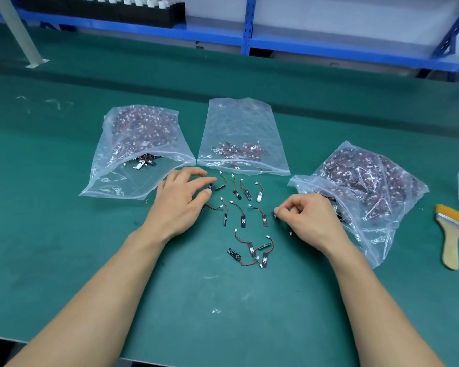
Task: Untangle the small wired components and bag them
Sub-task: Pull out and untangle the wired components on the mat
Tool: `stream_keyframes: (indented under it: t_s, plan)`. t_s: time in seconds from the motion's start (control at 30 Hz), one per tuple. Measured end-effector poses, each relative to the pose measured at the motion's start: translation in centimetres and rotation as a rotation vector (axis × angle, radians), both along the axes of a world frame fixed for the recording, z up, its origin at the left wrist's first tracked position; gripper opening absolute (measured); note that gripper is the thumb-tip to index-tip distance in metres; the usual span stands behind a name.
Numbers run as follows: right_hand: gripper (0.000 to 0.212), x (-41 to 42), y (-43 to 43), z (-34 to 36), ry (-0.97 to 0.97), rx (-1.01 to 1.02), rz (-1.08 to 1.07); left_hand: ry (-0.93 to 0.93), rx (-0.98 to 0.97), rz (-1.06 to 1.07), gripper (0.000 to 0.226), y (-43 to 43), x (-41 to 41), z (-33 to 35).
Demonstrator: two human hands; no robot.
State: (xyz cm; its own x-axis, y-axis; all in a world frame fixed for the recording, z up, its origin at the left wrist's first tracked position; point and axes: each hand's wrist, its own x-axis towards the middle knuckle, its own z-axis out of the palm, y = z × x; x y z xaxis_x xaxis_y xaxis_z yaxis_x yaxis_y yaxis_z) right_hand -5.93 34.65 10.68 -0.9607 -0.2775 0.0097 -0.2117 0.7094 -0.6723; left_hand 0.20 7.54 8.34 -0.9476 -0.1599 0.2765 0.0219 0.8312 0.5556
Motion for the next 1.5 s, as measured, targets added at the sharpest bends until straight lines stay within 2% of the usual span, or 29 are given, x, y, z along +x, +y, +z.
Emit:
stream_keyframes:
  t_s: [0.17, 0.37, 0.47, 0.63, 1.5]
  plan:
    - [0.022, 0.11, -0.02, 0.00, -0.003, 0.018, 0.012, -0.047, -0.090, -0.044, 0.044, 0.07, -0.02, -0.32]
    - [0.024, 0.00, 0.00, -0.09, -0.002, -0.006, 0.016, -0.049, -0.092, -0.082, 0.043, 0.01, 0.12, -0.24]
    - [0.026, -0.15, 0.06, -0.26, 0.001, -0.052, 0.000, -0.035, -0.053, -0.074, 0.044, -0.12, 0.13, -0.14]
    - [0.024, -0.49, 0.20, -0.56, 0.008, -0.139, -0.052, 0.041, 0.106, -0.041, 0.032, -0.40, -0.13, -0.22]
    - [0.024, -0.54, 0.20, -0.86, -0.017, -0.133, -0.054, -0.043, 0.117, 0.002, 0.036, -0.48, -0.15, -0.36]
